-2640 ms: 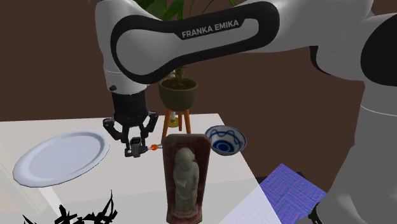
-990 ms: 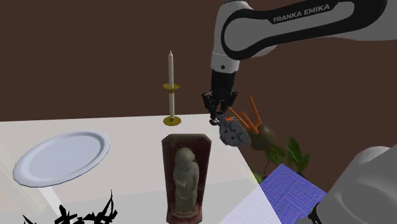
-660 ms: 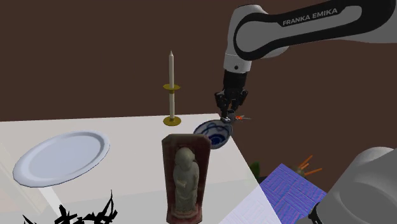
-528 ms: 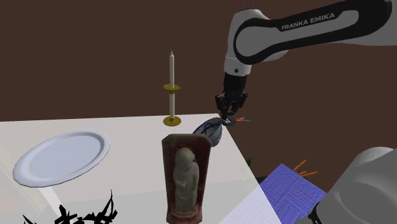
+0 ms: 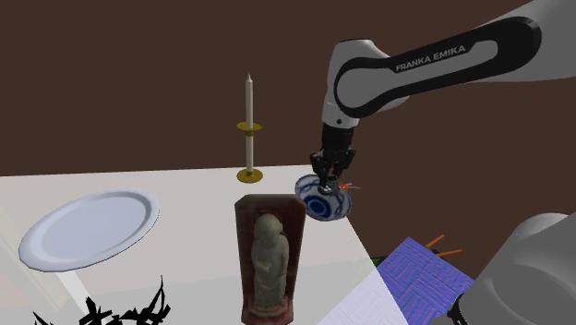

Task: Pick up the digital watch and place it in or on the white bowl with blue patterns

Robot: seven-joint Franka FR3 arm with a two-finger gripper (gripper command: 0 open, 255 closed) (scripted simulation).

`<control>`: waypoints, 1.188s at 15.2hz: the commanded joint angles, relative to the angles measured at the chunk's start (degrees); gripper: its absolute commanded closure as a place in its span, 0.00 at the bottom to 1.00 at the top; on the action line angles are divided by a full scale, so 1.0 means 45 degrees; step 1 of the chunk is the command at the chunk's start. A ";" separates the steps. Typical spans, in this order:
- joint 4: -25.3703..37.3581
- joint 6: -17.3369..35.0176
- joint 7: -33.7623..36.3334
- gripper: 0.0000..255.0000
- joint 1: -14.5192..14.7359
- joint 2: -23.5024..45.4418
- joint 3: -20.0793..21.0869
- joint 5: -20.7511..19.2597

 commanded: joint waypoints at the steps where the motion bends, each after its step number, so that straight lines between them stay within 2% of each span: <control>1: -0.0263 0.0336 -0.0006 1.00 0.0010 0.0064 0.0027 0.0018; 4: -0.0615 0.0893 -0.0012 1.00 0.0014 0.0271 0.0072 0.0027; 12: -0.0615 0.0891 -0.0012 1.00 0.0015 0.0270 0.0072 0.0027; 13: -0.0615 0.0891 -0.0012 0.00 0.0015 0.0270 0.0072 0.0027; 18: -0.0615 0.0891 -0.0012 0.00 0.0015 0.0270 0.0072 0.0027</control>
